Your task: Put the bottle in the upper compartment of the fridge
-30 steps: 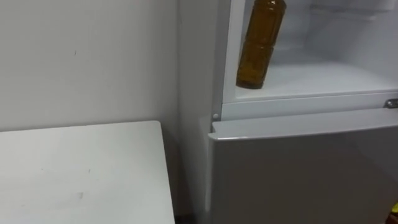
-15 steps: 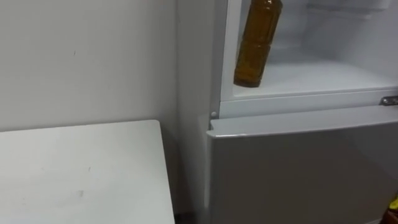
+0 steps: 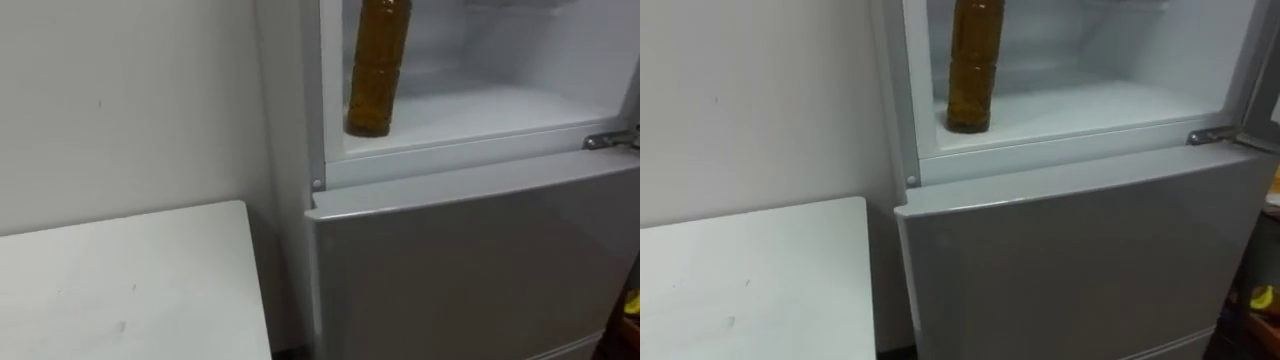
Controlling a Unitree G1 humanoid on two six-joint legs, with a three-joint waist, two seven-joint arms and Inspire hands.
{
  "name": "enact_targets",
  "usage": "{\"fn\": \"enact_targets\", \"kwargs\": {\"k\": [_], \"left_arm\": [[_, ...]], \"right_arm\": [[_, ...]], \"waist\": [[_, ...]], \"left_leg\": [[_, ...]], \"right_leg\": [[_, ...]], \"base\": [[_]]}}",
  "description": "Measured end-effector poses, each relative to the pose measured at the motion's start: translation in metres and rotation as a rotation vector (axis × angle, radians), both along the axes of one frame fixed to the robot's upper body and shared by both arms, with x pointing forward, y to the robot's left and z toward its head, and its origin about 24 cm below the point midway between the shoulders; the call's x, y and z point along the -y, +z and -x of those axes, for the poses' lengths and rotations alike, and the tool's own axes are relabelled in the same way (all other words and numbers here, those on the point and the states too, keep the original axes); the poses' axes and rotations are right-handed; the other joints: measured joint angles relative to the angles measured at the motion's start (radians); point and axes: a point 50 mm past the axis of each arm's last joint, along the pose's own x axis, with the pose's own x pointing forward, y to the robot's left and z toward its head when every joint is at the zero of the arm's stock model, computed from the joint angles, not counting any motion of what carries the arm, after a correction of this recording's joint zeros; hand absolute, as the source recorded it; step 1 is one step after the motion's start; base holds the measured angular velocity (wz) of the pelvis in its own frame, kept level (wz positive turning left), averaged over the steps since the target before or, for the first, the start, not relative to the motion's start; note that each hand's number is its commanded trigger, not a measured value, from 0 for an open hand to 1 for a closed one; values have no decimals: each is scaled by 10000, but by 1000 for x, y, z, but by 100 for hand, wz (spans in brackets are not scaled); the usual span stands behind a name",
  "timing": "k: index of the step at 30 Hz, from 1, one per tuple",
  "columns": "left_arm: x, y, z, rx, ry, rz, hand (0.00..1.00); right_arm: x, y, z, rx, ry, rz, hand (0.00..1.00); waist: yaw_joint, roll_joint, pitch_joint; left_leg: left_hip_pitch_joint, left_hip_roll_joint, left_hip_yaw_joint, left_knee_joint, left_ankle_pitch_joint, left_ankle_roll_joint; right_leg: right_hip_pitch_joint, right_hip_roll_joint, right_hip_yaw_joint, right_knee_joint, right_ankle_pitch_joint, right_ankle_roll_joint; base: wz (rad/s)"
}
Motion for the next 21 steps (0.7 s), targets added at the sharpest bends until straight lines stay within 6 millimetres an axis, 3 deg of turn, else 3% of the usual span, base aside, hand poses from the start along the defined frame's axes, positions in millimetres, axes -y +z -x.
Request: {"fn": "enact_targets", "kwargs": {"k": [7,15,21], "left_arm": [[2,-2,-4,104,-32,65,0],[4,-4,-1,-161,-199,139,0],[4,-5,-4,-175,-342,136,0]], "right_arm": [[-13,-5,-1,526,118,-325,0],[-24,-4,5,841,316,-230,0],[-27,-5,3,814,423,-251,0]], "waist": [[169,-52,-1],[360,72,-77],[461,77,-80]], "left_leg": [[-182,-34,37,6,-25,44],[-227,-33,108,59,-26,47],[-237,-30,94,122,-32,54]], "right_leg": [[-180,-23,57,23,118,49],[-223,-12,165,175,150,42],[-242,-19,182,181,147,36]], "base": [[-2],[-3],[-1]]}}
